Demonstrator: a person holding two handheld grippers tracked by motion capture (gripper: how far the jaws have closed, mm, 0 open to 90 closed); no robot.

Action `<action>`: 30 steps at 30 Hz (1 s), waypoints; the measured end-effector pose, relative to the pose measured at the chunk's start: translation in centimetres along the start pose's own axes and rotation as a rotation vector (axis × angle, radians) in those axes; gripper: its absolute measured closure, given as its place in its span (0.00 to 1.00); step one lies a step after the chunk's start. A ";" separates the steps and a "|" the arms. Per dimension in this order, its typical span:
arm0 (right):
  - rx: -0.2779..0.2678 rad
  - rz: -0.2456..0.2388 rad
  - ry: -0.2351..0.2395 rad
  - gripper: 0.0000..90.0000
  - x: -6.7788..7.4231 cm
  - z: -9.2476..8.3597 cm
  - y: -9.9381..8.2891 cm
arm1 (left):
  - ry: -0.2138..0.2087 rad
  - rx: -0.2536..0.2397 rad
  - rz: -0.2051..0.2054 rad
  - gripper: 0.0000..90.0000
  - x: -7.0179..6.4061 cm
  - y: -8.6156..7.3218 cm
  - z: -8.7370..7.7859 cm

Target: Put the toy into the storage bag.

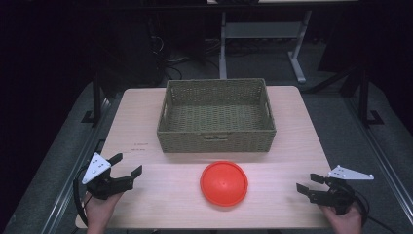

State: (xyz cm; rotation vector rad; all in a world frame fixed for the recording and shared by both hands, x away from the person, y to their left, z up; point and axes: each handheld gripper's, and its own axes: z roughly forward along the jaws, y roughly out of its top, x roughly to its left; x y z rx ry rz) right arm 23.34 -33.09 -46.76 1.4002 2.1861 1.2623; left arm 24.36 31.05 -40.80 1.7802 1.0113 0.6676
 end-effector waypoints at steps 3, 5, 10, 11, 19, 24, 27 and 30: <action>-0.001 -0.005 0.015 0.25 0.2 0.1 0.1 | 0.000 -0.004 -0.004 0.16 0.1 -0.1 -0.3; -0.002 -0.011 0.022 0.25 0.3 0.2 0.2 | 0.001 -0.006 -0.008 0.16 0.1 -0.2 -0.3; 0.002 -0.048 0.048 0.25 1.0 0.5 0.4 | 0.005 -0.020 -0.010 0.16 0.2 -0.2 -0.8; 0.002 -0.048 0.048 0.25 1.0 0.5 0.4 | 0.003 -0.016 -0.010 0.16 0.3 -0.2 -0.8; 0.045 -0.082 0.092 0.23 2.3 1.3 1.2 | -0.003 -0.008 -0.005 0.16 0.1 -0.2 -0.5; 0.057 -0.106 0.110 0.23 3.3 1.7 1.6 | -0.011 -0.007 0.001 0.16 0.0 -0.2 -0.5; 0.059 -0.128 0.126 0.23 3.9 1.9 2.0 | -0.012 -0.002 0.003 0.16 0.0 -0.2 -0.5; 0.061 -0.131 0.135 0.22 4.1 2.1 2.3 | -0.011 -0.007 0.002 0.16 -0.2 -0.2 -0.5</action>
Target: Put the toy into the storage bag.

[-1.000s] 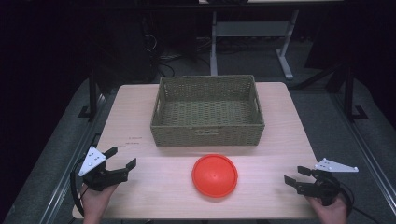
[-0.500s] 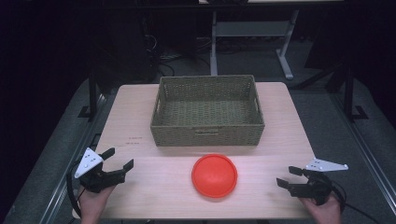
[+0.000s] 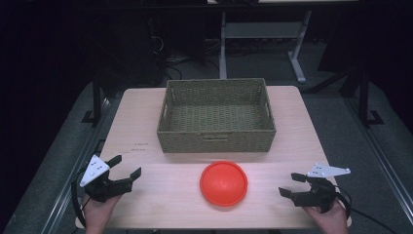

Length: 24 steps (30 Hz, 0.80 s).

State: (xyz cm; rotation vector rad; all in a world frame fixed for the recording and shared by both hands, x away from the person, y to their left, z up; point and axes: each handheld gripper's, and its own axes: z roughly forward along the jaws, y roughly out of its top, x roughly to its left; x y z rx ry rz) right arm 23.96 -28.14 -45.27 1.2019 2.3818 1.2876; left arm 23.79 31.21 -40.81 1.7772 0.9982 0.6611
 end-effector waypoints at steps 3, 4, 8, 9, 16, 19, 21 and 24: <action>0.008 0.002 0.012 0.22 0.0 0.3 0.3 | 0.003 0.000 0.002 0.16 -0.1 0.0 -0.1; 0.013 0.002 0.014 0.22 0.1 0.4 0.5 | 0.004 -0.003 0.005 0.16 -0.2 0.0 -0.1; 0.041 -0.003 0.036 0.22 0.4 1.0 1.4 | 0.001 0.004 0.002 0.16 0.0 0.0 0.0; 0.045 -0.003 0.039 0.23 0.5 1.0 1.5 | 0.002 0.005 -0.001 0.16 0.0 0.0 0.1; 0.069 0.028 0.060 0.24 0.6 1.4 2.8 | 0.011 -0.005 -0.006 0.16 0.1 0.0 -0.2; 0.079 0.032 0.078 0.24 0.7 1.7 3.4 | 0.012 -0.003 -0.003 0.16 0.0 0.0 -0.1; 0.083 0.028 0.086 0.25 0.8 1.9 3.7 | 0.011 -0.002 0.001 0.16 0.0 0.0 -0.1; 0.090 0.030 0.120 0.26 1.0 2.2 4.5 | 0.009 0.000 0.005 0.16 -0.1 0.1 -0.1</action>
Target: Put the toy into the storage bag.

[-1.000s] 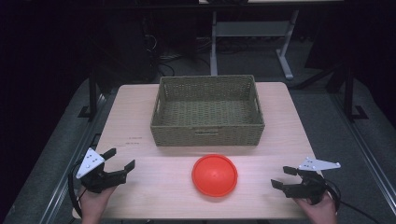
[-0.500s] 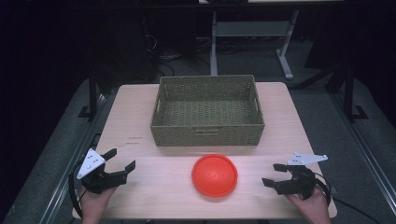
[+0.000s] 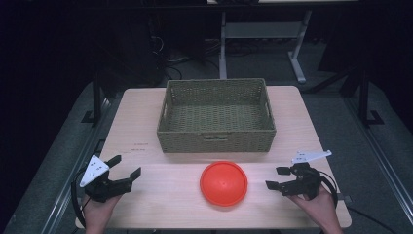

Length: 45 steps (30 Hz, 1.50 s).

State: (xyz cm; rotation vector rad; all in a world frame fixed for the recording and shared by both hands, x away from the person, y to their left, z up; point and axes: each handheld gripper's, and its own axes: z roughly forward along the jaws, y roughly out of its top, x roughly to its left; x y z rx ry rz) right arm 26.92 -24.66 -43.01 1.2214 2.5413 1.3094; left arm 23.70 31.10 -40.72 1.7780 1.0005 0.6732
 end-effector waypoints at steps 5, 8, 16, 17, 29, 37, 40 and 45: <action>0.040 -0.021 0.031 0.27 0.5 1.1 1.8 | 0.000 0.005 0.004 0.16 0.0 0.0 0.1; 0.067 -0.026 0.058 0.27 0.7 2.0 2.7 | 0.001 0.005 0.005 0.16 0.1 0.0 0.0; 0.134 -0.039 0.076 0.31 1.1 4.5 4.6 | 0.003 0.005 0.003 0.16 0.2 0.0 0.0; 0.137 -0.040 0.088 0.33 1.1 4.8 4.8 | 0.001 0.007 0.003 0.16 0.2 0.0 0.0; 0.202 -0.014 0.093 0.44 0.5 7.4 5.5 | 0.006 0.007 0.010 0.16 0.2 0.0 0.0; 0.249 0.043 0.110 0.54 -0.1 8.8 5.2 | 0.008 0.006 0.013 0.16 0.1 0.1 0.0; 0.255 0.038 0.122 0.59 -0.1 9.1 5.2 | 0.010 0.007 0.013 0.16 0.1 0.0 0.0; 0.260 0.050 0.141 0.62 -0.3 9.7 5.1 | 0.009 0.007 0.018 0.16 0.0 0.1 0.0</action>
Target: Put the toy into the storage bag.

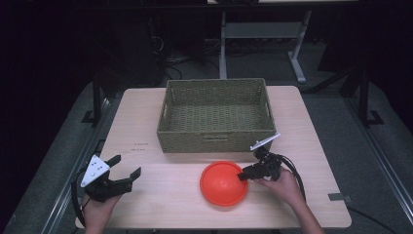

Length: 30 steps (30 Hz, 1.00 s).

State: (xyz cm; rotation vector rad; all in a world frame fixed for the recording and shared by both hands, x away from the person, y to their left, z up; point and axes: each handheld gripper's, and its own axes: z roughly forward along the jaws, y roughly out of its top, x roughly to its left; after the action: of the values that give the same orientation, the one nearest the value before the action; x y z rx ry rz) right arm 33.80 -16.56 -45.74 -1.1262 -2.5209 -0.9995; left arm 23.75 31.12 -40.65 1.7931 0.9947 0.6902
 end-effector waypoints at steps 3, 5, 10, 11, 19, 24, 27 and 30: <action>-0.006 0.008 0.022 0.62 -0.1 0.2 0.0 | -0.002 -0.001 -0.004 0.16 0.0 0.0 0.0; -0.004 0.013 0.023 0.63 -0.1 0.2 0.0 | -0.002 0.000 -0.003 0.16 0.0 0.0 0.0; -0.002 0.005 0.031 0.65 -0.1 0.7 0.1 | -0.003 0.001 0.005 0.16 -0.1 0.1 0.0; -0.002 0.011 0.027 0.65 0.0 0.7 0.1 | -0.004 0.000 0.002 0.16 -0.1 0.0 0.0; -0.009 0.004 0.009 0.75 0.0 0.7 0.2 | -0.002 -0.007 0.007 0.16 -0.2 0.1 -0.1; -0.034 -0.012 0.001 0.82 0.4 0.2 0.2 | -0.009 -0.002 0.004 0.16 -0.2 0.1 0.0; -0.043 -0.024 0.020 0.87 0.7 -0.6 0.4 | -0.008 0.003 0.013 0.16 -0.2 0.1 0.0; -0.073 -0.023 0.051 0.90 0.9 -0.9 0.5 | -0.005 0.001 0.010 0.16 -0.2 0.1 0.0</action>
State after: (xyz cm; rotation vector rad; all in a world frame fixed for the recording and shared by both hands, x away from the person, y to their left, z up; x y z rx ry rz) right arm 33.48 -16.42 -44.45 -1.0798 -2.4810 -1.1204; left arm 23.66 30.95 -40.60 1.8012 0.9838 0.6916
